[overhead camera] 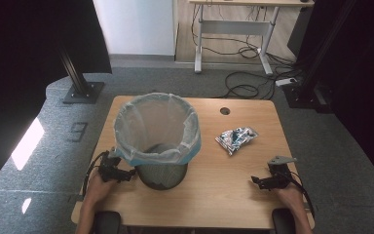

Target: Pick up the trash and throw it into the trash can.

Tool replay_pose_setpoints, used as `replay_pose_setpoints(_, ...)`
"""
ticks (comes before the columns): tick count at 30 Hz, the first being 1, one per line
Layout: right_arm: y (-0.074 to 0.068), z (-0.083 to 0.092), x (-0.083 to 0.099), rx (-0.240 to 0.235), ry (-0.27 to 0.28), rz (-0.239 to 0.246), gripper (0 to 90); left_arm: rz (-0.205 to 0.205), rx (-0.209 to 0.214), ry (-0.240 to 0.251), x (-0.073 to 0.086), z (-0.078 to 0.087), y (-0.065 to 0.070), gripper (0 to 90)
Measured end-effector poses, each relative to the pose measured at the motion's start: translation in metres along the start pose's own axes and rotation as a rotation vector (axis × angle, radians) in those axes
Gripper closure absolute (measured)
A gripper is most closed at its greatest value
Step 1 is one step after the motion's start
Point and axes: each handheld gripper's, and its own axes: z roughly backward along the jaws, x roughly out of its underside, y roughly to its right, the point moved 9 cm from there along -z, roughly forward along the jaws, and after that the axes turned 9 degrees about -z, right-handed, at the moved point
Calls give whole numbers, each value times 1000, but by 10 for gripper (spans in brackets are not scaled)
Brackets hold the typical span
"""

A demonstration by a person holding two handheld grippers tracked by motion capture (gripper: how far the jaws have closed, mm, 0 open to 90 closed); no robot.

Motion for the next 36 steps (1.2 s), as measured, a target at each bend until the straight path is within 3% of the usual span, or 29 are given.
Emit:
replay_pose_setpoints(4,-4,1,-9,5,5,10,0,7,-7,-1,0,0,0,0)
replay_pose_setpoints(9,-11,-2,-21,-24,-5,-20,0,10,-9,-1,0,0,0,0)
replay_pose_setpoints(21,-24,-15,-54,-27,-23,22,0,17,-17,-2,1,1,1,0)
replay_pose_setpoints(26,-26,-20,-66,-24,-20,36,27,16,-17,-2,1,1,1,0)
replay_pose_setpoints(31,-30,-26,-88,-13,-5,43,115,16,-16,-3,1,1,1,0)
replay_pose_setpoints(36,-32,-36,-104,3,-16,59,126,17,-17,-2,1,1,1,0)
